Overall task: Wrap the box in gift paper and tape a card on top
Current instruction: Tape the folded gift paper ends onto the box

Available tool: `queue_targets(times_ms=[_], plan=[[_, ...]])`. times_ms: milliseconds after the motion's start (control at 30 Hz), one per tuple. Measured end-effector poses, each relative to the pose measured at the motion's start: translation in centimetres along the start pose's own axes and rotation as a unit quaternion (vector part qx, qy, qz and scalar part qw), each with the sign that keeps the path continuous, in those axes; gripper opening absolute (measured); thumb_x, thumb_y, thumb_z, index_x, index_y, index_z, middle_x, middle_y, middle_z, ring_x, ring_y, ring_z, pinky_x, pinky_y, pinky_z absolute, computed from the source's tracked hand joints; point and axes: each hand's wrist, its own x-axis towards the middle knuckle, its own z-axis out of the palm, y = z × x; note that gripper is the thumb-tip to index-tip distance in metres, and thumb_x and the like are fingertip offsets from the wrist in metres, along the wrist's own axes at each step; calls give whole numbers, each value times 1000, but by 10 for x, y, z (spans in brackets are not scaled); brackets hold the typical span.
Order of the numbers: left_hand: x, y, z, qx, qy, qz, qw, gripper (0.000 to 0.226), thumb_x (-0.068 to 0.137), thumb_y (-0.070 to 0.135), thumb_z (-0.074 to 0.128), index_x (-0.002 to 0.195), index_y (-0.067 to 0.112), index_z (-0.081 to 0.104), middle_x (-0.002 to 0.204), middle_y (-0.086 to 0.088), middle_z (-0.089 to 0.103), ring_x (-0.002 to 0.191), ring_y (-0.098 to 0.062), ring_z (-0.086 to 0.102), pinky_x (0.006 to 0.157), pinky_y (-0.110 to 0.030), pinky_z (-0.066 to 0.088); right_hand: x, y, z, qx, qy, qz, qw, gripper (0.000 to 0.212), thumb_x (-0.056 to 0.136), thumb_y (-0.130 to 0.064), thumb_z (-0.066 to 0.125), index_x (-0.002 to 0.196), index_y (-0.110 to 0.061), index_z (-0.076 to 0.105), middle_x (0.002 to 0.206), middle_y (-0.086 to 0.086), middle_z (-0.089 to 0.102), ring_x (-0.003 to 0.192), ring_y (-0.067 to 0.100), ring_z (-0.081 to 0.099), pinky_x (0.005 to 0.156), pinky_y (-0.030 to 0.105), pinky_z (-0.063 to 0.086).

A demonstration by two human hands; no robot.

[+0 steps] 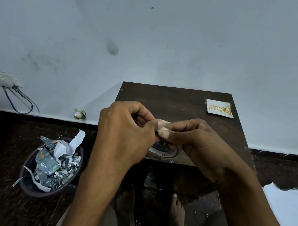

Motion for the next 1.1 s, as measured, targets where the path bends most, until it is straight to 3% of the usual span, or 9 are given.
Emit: queue_targets(times_ms=[100, 267, 400, 500, 567, 733, 833, 967, 1100], plan=[[-2, 2, -1, 47, 26, 6, 999, 24, 75, 26, 87, 61, 24, 68, 54, 12, 63, 56, -1, 62, 50, -9, 43, -1, -1, 2, -9, 6, 9, 1000, 16, 82, -11, 73, 91, 1, 80, 102, 28, 74, 105, 45, 65, 108, 62, 42], [-9, 7, 1, 114, 47, 17, 992, 21, 78, 26, 81, 63, 24, 66, 62, 11, 64, 65, -9, 62, 65, -31, 52, -1, 0, 5, -19, 24, 13, 999, 13, 90, -2, 68, 95, 2, 80, 100, 26, 75, 109, 46, 67, 107, 58, 48], [-16, 15, 5, 167, 76, 12, 983, 16, 80, 26, 77, 67, 23, 67, 71, 8, 63, 74, -18, 61, 68, -36, 49, 2, 1, 8, -54, 34, 4, 998, 12, 91, -4, 70, 89, -4, 82, 90, 19, 78, 86, 26, 69, 90, 44, 56], [-20, 20, 8, 184, 88, -10, 979, 15, 82, 27, 75, 69, 23, 69, 73, 6, 64, 74, -17, 60, 65, -31, 41, 3, 2, 9, -64, 41, 0, 997, 14, 92, -5, 70, 87, -7, 83, 87, 18, 77, 79, 20, 65, 78, 33, 54], [-21, 23, 9, 196, 89, -26, 976, 12, 84, 28, 73, 73, 24, 69, 76, 6, 65, 76, -14, 58, 62, -27, 31, 3, 2, 10, -79, 45, -3, 996, 15, 93, -7, 69, 88, -8, 83, 85, 18, 77, 77, 20, 63, 75, 35, 53], [-20, 23, 8, 212, 81, -51, 973, 10, 87, 30, 70, 79, 25, 70, 80, 6, 65, 75, -11, 52, 55, -12, 20, 5, 2, 12, -102, 58, -3, 993, 15, 93, -9, 70, 86, -10, 83, 90, 23, 76, 93, 36, 71, 97, 53, 53], [-19, 22, 7, 216, 70, -62, 972, 9, 89, 30, 67, 83, 23, 70, 85, 4, 66, 77, -11, 52, 54, -22, 23, 3, 1, 13, -107, 64, -5, 992, 15, 92, -10, 70, 84, -9, 83, 89, 23, 76, 100, 45, 68, 99, 56, 53], [-17, 17, 5, 181, 62, -50, 980, 16, 88, 23, 68, 72, 23, 68, 71, 9, 63, 65, -6, 50, 54, -12, 29, 2, 0, 15, -111, 70, -2, 991, 12, 91, -11, 72, 85, -10, 83, 89, 23, 76, 102, 47, 66, 96, 60, 53], [-11, 8, -1, 71, 23, -95, 993, 23, 86, 32, 76, 66, 24, 67, 61, 7, 67, 58, -13, 68, 61, -35, 58, 1, 0, 16, -115, 71, -12, 991, 11, 89, -13, 75, 85, -16, 84, 89, 20, 77, 101, 44, 67, 95, 60, 53]])
